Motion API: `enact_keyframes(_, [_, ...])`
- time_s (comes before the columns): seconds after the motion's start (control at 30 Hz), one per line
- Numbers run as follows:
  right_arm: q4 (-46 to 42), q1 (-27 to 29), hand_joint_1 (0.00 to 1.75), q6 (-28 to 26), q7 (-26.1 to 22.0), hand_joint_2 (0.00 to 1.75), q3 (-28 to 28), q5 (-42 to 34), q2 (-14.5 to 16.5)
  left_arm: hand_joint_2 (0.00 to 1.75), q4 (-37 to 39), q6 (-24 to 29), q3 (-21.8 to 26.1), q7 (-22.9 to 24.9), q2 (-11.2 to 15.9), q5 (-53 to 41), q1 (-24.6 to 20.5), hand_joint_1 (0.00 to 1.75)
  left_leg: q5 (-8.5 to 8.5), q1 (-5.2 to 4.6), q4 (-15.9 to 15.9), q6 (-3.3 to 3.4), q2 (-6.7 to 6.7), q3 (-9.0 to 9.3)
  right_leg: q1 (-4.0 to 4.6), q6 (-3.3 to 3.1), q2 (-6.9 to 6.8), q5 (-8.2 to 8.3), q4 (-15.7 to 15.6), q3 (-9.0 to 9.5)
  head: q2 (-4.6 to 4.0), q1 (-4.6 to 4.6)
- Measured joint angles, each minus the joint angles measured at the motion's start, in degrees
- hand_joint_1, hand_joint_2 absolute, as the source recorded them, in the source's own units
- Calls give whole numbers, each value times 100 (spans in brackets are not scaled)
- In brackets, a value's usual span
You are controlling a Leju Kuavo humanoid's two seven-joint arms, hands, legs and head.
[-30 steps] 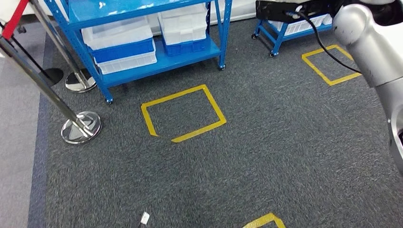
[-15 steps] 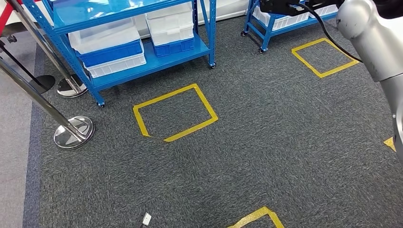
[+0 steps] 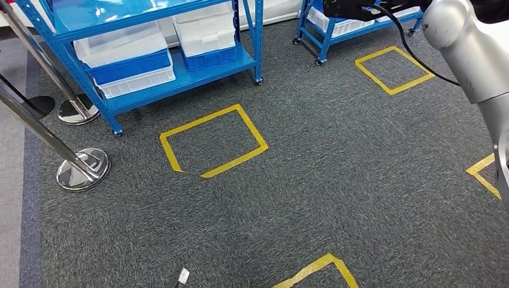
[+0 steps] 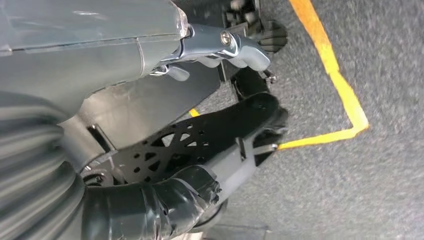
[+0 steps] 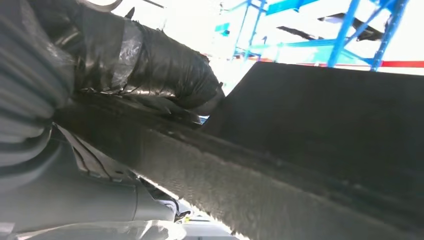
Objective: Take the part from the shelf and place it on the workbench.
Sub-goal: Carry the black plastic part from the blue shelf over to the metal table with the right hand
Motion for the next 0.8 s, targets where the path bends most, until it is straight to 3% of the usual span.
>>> enact_keyframes(0.03, [0,-1,175,2,4,175,0,10,-3,175,0,-2,-2,0,-10,1,-2,0,-5,5,11,-4,53,-5,-7,25,-9,-56,238,-101,0,1])
enact_keyframes(0.07, [0,-7,175,2,8,175,0,20,-5,175,0,-3,-3,-1,-19,1,-2,0,-17,16,32,-17,104,-13,-18,51,-30,16,226,-85,0,1])
enact_keyframes(0.17, [-3,-47,175,3,20,175,0,41,-9,175,0,-8,-4,-6,-41,2,-4,0,-79,65,132,-91,235,-33,-58,134,-212,493,-624,376,0,1])
enact_keyframes(0.2, [-7,-64,175,5,24,175,1,44,-14,175,5,-8,-4,-7,-30,2,-7,0,-106,65,166,-123,273,-38,-48,140,-318,563,-870,503,0,3])
enact_keyframes(0.23, [-14,-80,175,7,27,175,1,47,-15,175,8,-9,-5,-8,-30,3,-8,0,-135,62,211,-155,304,-46,-35,113,-385,598,-1037,584,0,-2])
enact_keyframes(0.3, [-28,-99,175,10,36,175,1,53,-23,175,14,-10,-7,-14,-21,8,-10,0,-180,41,270,-212,379,-47,8,-1,-393,563,-1109,592,0,-15])
enact_keyframes(0.37, [-36,-117,175,10,43,175,0,59,-31,175,13,-13,-8,-20,-27,16,-11,0,-220,51,303,-261,442,-52,18,-113,-256,576,-1100,563,0,-25])
enact_keyframes(0.43, [-53,-156,175,10,51,175,-1,69,-32,175,13,-15,-9,-25,-26,25,-10,0,-419,88,531,-307,235,-140,14,-190,-125,612,-1106,541,0,-27])
enact_keyframes(0.5, [-80,-184,175,10,56,175,-2,78,-17,175,13,-17,-9,-26,-26,33,0,0,-801,110,1180,-322,-83,-411,19,-237,19,641,-1116,525,0,-30])
enact_keyframes(0.57, [-95,-184,175,11,51,175,-1,80,-7,175,13,-18,-9,-29,-27,41,8,0,-1045,96,1872,-289,-185,-745,49,-261,188,657,-1116,508,0,-29])
enact_keyframes(0.6, [-96,-182,175,12,49,175,0,80,-7,175,13,-18,-9,-31,-27,47,6,0,-1015,75,1981,-250,-202,-818,69,-271,276,664,-1115,500,0,-29])
enact_keyframes(0.63, [-96,-180,175,13,49,175,0,80,-7,175,13,-18,-9,-32,-27,52,4,0,-874,44,1850,-189,-229,-781,89,-283,363,673,-1115,491,0,-28])
enact_keyframes(0.67, [-96,-180,175,13,49,175,0,80,-8,175,13,-18,-9,-33,-26,56,3,0,-652,1,1502,-106,-293,-639,103,-293,451,684,-1118,482,0,-27])
enact_keyframes(0.73, [-93,-167,175,13,51,175,0,80,-12,175,20,-17,-9,-33,8,62,16,0,-287,-66,690,110,-583,-276,92,-292,609,718,-1134,469,0,-20])
enact_keyframes(0.8, [-90,-129,175,15,54,175,1,80,-23,175,28,-16,-11,-33,44,62,37,0,-169,-100,328,239,-767,-85,18,-236,748,764,-1168,458,1,-29])
